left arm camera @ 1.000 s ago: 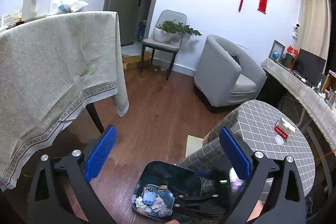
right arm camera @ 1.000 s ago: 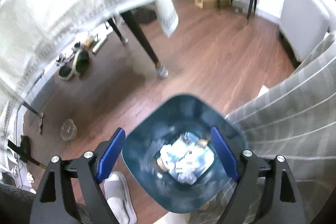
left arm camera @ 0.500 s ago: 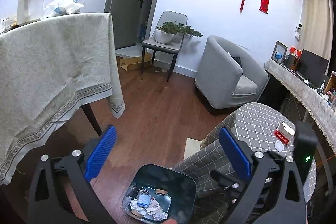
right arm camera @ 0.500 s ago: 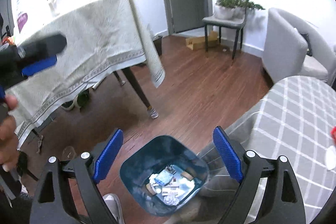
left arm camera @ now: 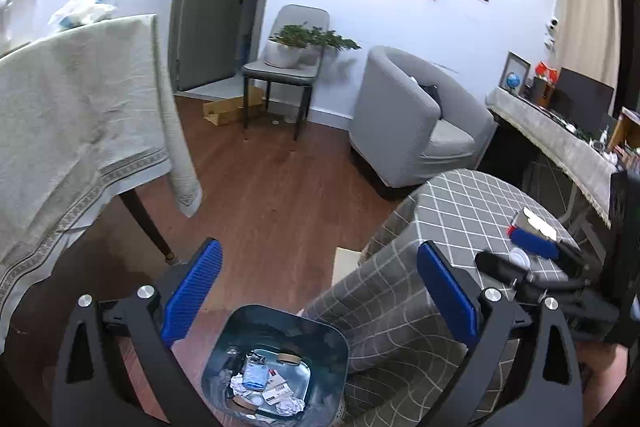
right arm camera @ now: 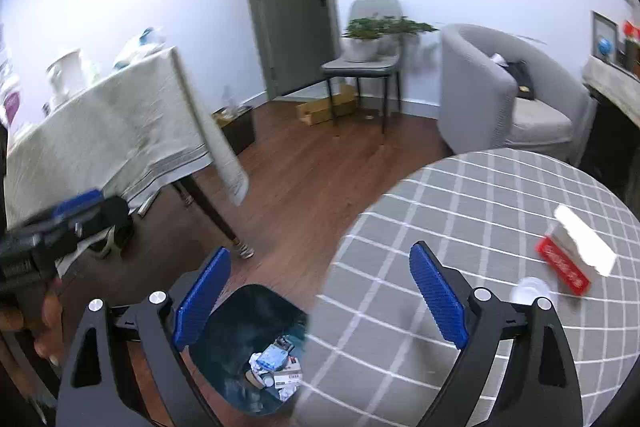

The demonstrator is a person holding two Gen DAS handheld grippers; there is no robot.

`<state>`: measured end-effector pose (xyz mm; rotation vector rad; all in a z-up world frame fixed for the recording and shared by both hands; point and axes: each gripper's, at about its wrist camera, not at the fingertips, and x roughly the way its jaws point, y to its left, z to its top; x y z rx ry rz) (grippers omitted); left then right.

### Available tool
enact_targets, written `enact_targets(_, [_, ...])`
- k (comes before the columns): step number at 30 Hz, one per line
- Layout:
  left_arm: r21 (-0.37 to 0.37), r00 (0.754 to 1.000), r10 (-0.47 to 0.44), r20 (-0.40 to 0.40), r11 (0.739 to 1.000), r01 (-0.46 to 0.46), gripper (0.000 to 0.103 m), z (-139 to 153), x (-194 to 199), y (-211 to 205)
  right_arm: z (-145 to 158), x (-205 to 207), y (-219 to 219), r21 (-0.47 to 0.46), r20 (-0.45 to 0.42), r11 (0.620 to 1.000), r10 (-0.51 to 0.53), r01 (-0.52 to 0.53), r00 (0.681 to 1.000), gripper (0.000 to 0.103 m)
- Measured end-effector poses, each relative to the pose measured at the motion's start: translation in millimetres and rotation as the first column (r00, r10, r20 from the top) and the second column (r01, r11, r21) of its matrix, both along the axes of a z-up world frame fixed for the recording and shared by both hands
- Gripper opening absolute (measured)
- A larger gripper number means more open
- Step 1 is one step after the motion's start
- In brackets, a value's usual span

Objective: Collect trash
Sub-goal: 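Move both open tools from the bin back over the table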

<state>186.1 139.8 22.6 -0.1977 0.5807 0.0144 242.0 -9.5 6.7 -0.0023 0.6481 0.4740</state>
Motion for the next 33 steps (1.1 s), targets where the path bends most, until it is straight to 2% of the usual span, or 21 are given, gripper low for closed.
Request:
enact_targets(3, [0.024,1.000,-0.018,-0.007,1.000,0.018,0.099,-3.1,5.0,-11.8,2.1,6.0,-20.8,0.006,-0.011,0.997,-0.074,0.074,0.997,0.097])
enact_targets(6, [0.011,0.999,-0.034,-0.008,0.999,0.034,0.099,-4.5,10.1,-18.9,3.2,11.1,-42.4,0.016,-0.017,0.986,-0.165,0.165,0.986,0.099])
enact_targets(13, [-0.002,0.997,-0.078,-0.018,0.997,0.078,0.099,-9.9,22.0,-31.9,5.4,22.8,-77.7,0.016,-0.024,0.953,-0.301,0.302,0.953,0.099])
enact_targets(19, [-0.018,0.993,-0.119,-0.021,0.993,0.118,0.099,-14.0,34.5,-45.4,3.5,34.8,-100.3,-0.013,-0.033,0.896,-0.445,0.445,0.895,0.099])
enact_targets(24, [0.011,0.986,-0.164,-0.030,0.986,0.164,0.099,-19.9,45.8,-65.4,-5.0,49.9,-109.0,-0.016,-0.083,0.860,-0.509,0.510,0.856,0.099])
enact_targets(26, [0.000,0.982,-0.183,-0.039,0.983,0.184,0.099,-23.8,51.9,-69.7,-8.9,56.0,-111.3,-0.044,-0.088,0.843,-0.537,0.536,0.839,0.099])
enact_targets(33, [-0.051,0.974,-0.223,-0.050,0.974,0.220,0.099,-32.1,71.7,-80.1,-20.3,74.7,-122.6,-0.077,-0.103,0.817,-0.577,0.572,0.810,0.099])
